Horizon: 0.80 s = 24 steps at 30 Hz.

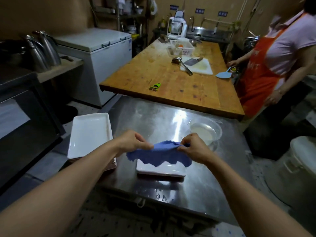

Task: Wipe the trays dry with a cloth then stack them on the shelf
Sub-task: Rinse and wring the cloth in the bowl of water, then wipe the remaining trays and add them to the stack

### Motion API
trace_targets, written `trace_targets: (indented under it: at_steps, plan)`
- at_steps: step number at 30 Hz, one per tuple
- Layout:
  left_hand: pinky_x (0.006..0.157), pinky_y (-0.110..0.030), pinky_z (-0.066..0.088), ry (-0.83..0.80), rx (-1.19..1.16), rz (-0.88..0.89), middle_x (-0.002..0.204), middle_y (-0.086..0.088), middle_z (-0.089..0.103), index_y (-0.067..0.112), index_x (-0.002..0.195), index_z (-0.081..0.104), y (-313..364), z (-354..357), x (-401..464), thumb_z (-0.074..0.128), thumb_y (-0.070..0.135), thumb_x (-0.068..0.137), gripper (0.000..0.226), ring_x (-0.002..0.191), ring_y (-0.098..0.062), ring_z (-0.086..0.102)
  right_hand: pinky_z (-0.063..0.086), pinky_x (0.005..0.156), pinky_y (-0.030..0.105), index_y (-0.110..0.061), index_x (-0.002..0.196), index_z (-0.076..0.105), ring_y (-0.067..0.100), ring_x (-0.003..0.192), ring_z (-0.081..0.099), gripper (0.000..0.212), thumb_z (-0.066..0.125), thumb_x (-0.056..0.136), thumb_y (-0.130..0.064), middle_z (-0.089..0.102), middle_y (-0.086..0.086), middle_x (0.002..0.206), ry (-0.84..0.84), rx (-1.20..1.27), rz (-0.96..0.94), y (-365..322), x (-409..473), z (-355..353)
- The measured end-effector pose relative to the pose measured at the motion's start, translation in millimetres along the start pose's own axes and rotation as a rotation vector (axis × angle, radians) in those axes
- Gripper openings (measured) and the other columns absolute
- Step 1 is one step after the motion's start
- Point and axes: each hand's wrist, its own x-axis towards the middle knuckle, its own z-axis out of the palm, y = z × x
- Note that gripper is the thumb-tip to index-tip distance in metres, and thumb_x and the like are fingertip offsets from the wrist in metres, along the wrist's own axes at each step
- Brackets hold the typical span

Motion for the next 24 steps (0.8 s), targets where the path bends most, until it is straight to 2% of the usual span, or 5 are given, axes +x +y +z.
trace_targets:
  at_steps: [3,6,14,20,24]
  plan:
    - [0.050,-0.015,0.042,0.025,0.260,0.082,0.066,0.000,0.063,0.014,0.066,0.069,-8,10,2,0.080,0.023,0.070,0.014,0.061,-0.011,0.056,0.035,0.093,0.037,-0.025,0.070,0.062,0.015,0.114,0.043,0.015,0.064,0.084,-0.032,0.051,-0.008,0.111,0.058,-0.202,0.105,-1,-2,3]
    - [0.065,-0.028,0.043,0.122,0.234,0.108,0.072,-0.004,0.061,0.016,0.047,0.057,-14,21,9,0.067,0.021,0.082,0.037,0.070,-0.018,0.057,0.045,0.077,0.036,-0.018,0.066,0.061,0.024,0.089,0.061,0.022,0.058,0.087,-0.026,0.066,0.004,0.085,0.181,-0.101,0.178,-2,-4,12]
    - [0.081,-0.038,0.049,0.019,-0.520,-0.103,0.075,-0.013,0.059,0.010,0.072,0.059,1,63,18,0.043,0.027,0.097,0.035,0.073,-0.023,0.054,0.052,0.055,0.026,-0.003,0.080,0.062,0.018,0.055,0.061,0.024,0.041,0.089,0.004,0.063,0.011,0.070,-0.046,1.083,0.390,-27,-4,27]
    - [0.068,-0.031,0.044,-0.116,-0.768,-0.175,0.081,-0.002,0.069,0.018,0.082,0.062,5,80,21,0.035,0.041,0.099,0.039,0.077,-0.017,0.061,0.055,0.073,0.046,-0.018,0.101,0.060,0.020,0.084,0.063,0.044,0.055,0.076,0.017,0.062,0.004,0.096,-0.062,0.724,0.231,-17,-10,38]
    - [0.067,-0.029,0.040,-0.187,-0.593,-0.109,0.074,0.007,0.070,0.020,0.083,0.066,11,86,21,0.044,0.042,0.096,0.034,0.074,-0.010,0.062,0.054,0.062,0.030,-0.013,0.098,0.055,0.021,0.075,0.061,0.030,0.064,0.076,0.005,0.064,0.011,0.090,0.089,0.621,0.243,-2,-9,55]
